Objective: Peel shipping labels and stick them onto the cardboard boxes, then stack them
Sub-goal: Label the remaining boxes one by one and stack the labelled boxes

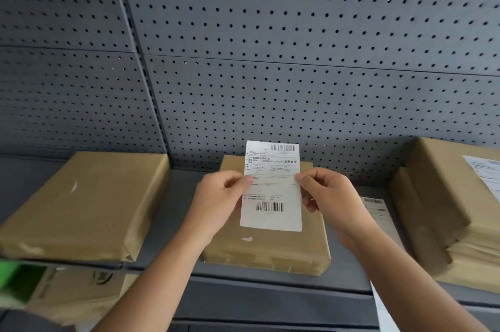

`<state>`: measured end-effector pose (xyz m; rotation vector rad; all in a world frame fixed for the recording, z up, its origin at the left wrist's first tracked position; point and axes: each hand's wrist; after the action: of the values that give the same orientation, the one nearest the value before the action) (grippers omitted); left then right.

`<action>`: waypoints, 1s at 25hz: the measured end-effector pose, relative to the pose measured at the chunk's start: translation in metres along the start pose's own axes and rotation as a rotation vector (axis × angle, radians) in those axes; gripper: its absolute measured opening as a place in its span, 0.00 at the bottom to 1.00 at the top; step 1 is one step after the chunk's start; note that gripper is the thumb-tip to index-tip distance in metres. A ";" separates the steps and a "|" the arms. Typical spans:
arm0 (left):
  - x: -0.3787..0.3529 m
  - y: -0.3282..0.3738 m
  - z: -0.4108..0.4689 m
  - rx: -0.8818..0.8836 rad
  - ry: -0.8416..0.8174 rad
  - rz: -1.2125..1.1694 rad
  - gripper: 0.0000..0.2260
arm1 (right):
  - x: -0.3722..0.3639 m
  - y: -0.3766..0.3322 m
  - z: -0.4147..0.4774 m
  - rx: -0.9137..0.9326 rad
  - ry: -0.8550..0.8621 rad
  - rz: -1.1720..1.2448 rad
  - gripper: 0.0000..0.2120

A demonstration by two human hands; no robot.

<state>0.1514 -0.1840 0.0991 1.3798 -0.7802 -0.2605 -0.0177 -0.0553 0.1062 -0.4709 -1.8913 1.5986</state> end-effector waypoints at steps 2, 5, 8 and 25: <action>0.004 -0.011 0.009 0.004 0.028 0.070 0.10 | -0.007 0.006 0.008 -0.013 -0.015 -0.012 0.10; 0.000 -0.021 0.021 0.013 0.053 0.169 0.09 | -0.014 0.015 0.018 -0.027 -0.017 -0.062 0.10; -0.005 -0.030 0.032 0.042 0.043 0.221 0.07 | -0.015 0.024 0.028 -0.041 -0.003 -0.094 0.11; -0.014 -0.039 0.061 0.153 -0.032 0.355 0.09 | -0.019 0.048 0.051 -0.046 0.050 -0.432 0.07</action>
<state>0.1135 -0.2316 0.0568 1.3537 -1.0724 0.0568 -0.0426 -0.0955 0.0511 -0.1053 -1.8409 1.2494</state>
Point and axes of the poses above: each hand's wrist, its own z-axis towards the middle knuckle, its own x-axis out of the back of the hand, y = z × x, and after that the axes turned 2 degrees about -y, right-handed
